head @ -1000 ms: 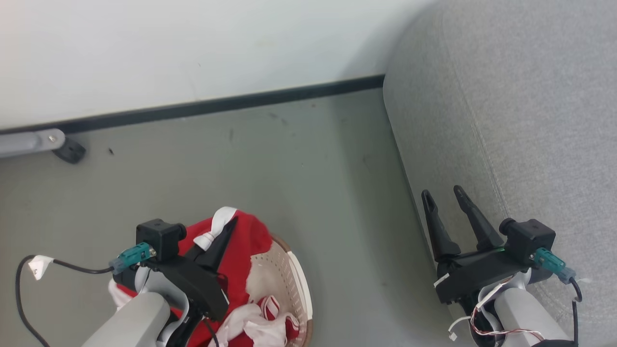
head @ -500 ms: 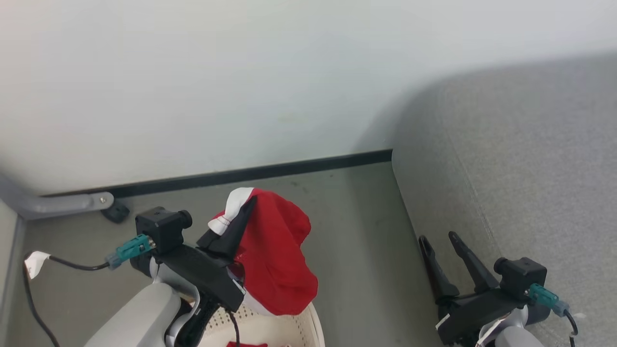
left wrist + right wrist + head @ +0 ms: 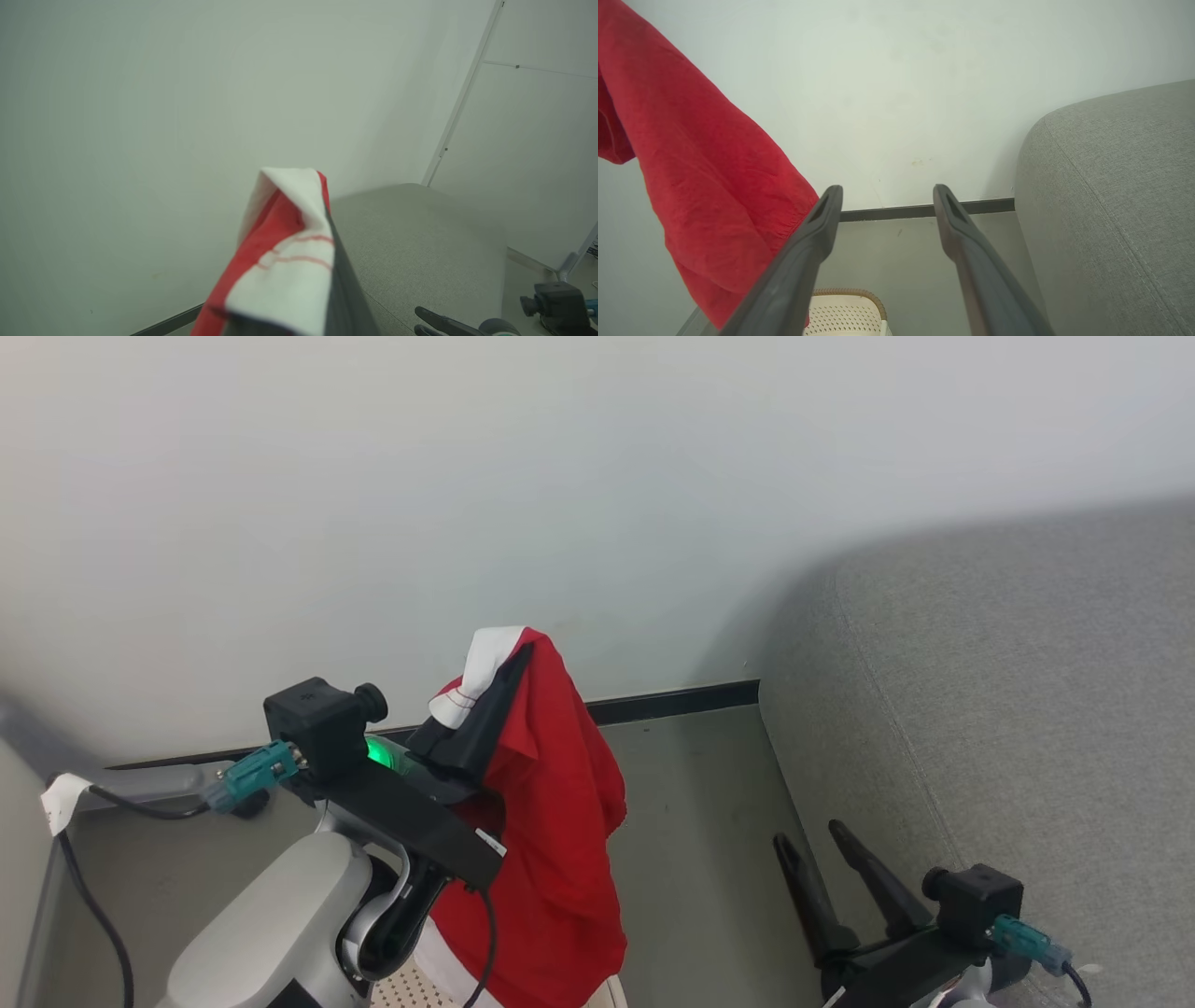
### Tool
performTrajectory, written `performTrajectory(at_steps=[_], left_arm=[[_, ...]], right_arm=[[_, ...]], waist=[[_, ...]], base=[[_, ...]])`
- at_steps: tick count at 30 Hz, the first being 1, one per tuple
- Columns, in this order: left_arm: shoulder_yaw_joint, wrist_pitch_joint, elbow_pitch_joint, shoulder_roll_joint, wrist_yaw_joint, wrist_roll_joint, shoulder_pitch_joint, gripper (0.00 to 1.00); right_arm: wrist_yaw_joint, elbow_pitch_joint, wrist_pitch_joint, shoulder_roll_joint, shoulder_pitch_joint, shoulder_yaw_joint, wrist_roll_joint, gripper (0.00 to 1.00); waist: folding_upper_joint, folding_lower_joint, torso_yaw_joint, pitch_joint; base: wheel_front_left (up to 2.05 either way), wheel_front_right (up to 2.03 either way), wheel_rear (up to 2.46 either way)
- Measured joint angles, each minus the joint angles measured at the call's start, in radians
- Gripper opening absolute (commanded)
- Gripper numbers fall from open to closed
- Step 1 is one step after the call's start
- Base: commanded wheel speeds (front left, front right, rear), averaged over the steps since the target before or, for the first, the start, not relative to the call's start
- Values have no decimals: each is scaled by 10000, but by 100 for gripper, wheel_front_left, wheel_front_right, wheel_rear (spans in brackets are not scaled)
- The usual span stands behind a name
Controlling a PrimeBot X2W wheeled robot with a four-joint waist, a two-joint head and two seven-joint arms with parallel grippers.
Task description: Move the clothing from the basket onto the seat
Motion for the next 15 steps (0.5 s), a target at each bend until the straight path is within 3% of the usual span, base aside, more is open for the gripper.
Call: performTrajectory(at_steps=[15], left_arm=[[-125,4,-144,-334,157,270,-429,0]], right_arm=[[0,-1087,0,-100,-545,2642,180,100]], waist=[[1,1,96,41]], base=[[0,0,0]])
